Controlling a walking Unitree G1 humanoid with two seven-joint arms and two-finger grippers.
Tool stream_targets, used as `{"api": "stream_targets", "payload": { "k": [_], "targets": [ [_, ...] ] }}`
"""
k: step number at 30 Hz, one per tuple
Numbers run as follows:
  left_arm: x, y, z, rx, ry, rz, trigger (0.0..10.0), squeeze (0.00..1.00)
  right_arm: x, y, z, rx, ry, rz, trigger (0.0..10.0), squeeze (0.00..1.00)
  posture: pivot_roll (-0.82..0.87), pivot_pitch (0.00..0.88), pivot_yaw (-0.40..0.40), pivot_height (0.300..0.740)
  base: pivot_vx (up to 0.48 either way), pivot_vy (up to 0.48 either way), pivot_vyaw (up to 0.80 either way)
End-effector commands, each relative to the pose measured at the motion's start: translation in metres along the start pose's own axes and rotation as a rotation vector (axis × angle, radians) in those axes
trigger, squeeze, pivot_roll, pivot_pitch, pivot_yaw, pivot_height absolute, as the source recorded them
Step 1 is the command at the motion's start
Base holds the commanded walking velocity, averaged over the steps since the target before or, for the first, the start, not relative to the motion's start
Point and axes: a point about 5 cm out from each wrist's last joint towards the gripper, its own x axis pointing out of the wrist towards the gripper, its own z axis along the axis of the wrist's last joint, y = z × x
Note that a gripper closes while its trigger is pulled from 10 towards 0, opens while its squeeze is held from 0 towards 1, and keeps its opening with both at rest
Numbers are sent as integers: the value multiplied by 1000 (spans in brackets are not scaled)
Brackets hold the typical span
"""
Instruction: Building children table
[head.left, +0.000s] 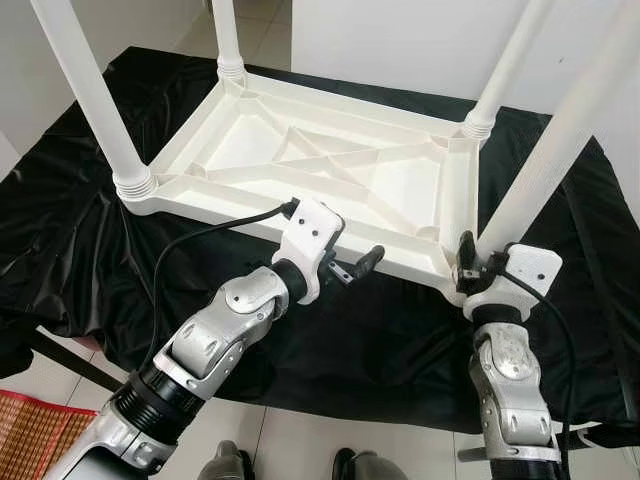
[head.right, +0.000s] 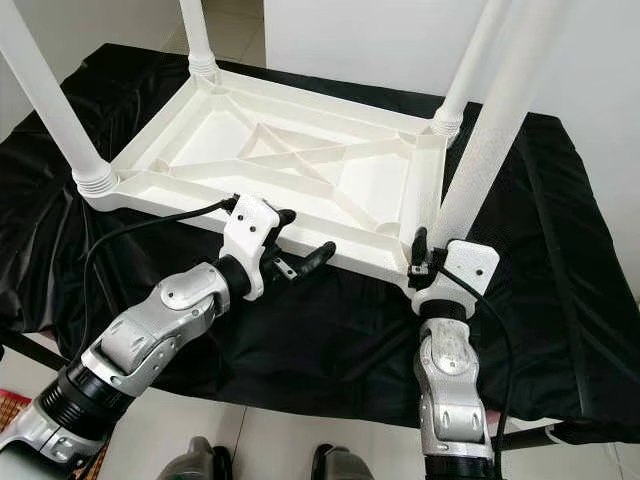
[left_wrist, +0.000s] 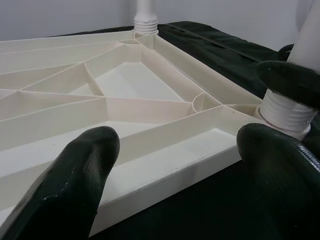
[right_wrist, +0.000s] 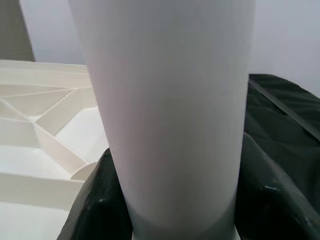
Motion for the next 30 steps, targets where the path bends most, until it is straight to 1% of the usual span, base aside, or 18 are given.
{"api": "stream_targets", "payload": {
  "k": [1, 2, 5, 7, 9, 10, 11, 12, 13, 14, 15, 16, 17, 20, 24, 26, 29, 30],
  "targets": [
    [-2, -19, 4, 20, -17, -313, 10000, 0, -10, -1, -17, -23, 68, 30, 10000, 0, 42, 155, -30, 740, 0, 0, 0],
    [-2, -19, 4, 20, -17, -313, 10000, 0, -10, -1, -17, -23, 68, 30, 10000, 0, 42, 155, -30, 740, 0, 0, 0],
    [-3, -18, 6, 15, -21, -304, 10000, 0, -20, 1, -20, -28, 46, 72, 10000, 0, 44, 156, -30, 740, 0, 0, 0],
    [-3, -18, 6, 15, -21, -304, 10000, 0, -20, 1, -20, -28, 46, 72, 10000, 0, 44, 156, -30, 740, 0, 0, 0],
    [-3, -17, 6, 14, -21, -303, 10000, 0, -21, 1, -22, -5, 53, 69, 10000, 0, 44, 155, -29, 740, 0, 0, 0],
    [-3, -17, 6, 13, -21, -304, 10000, 0, -21, 1, -23, 32, 66, 52, 10000, 0, 44, 155, -29, 740, 0, 0, 0],
    [-3, -17, 6, 13, -21, -304, 10000, 0, -21, 1, -23, 32, 66, 52, 10000, 0, 44, 155, -29, 740, 0, 0, 0],
    [-3, -17, 6, 12, -20, -305, 10000, 0, -20, -1, -24, 79, 79, 24, 10000, 0, 44, 153, -26, 740, 0, 0, 0],
    [-3, -17, 6, 12, -20, -305, 10000, 0, -20, -1, -24, 79, 79, 24, 10000, 0, 44, 153, -26, 740, 0, 0, 0],
    [-3, -17, 6, 12, -20, -308, 10000, 0, -18, -2, -25, 115, 91, -1, 10000, 0, 44, 153, -26, 740, 0, 0, 0],
    [-3, -17, 6, 12, -20, -308, 10000, 0, -18, -2, -25, 115, 91, -1, 10000, 0, 44, 153, -26, 740, 0, 0, 0],
    [-4, -17, 6, 14, -20, -309, 10000, 0, -17, -5, -27, 160, 103, -27, 10000, 0, 46, 150, -21, 740, 0, 0, 0],
    [-4, -17, 6, 14, -20, -309, 10000, 0, -17, -5, -27, 160, 103, -27, 10000, 0, 46, 150, -21, 740, 0, 0, 0],
    [-4, -17, 7, 15, -20, -312, 10000, 0, -17, -8, -30, 218, 120, -63, 10000, 0, 46, 150, -21, 740, 0, 0, 0],
    [-4, -16, 8, 16, -21, -311, 10000, 0, -20, -7, -31, 228, 101, -53, 10000, 0, 46, 150, -21, 740, 0, 0, 0],
    [-4, -15, 9, 16, -20, -309, 10000, 0, -27, -4, -30, 232, 63, -36, 10000, 0, 48, 159, -15, 740, 0, 0, 0],
    [-5, -14, 9, 16, -18, -306, 10000, 0, -32, -2, -32, 233, 51, -24, 10000, 0, 48, 159, -15, 740, 0, 0, 0],
    [-5, -14, 9, 14, -18, -306, 10000, 0, -34, -1, -33, 216, 56, -21, 10000, 0, 49, 164, -13, 740, 0, 0, 0]
  ]
}}
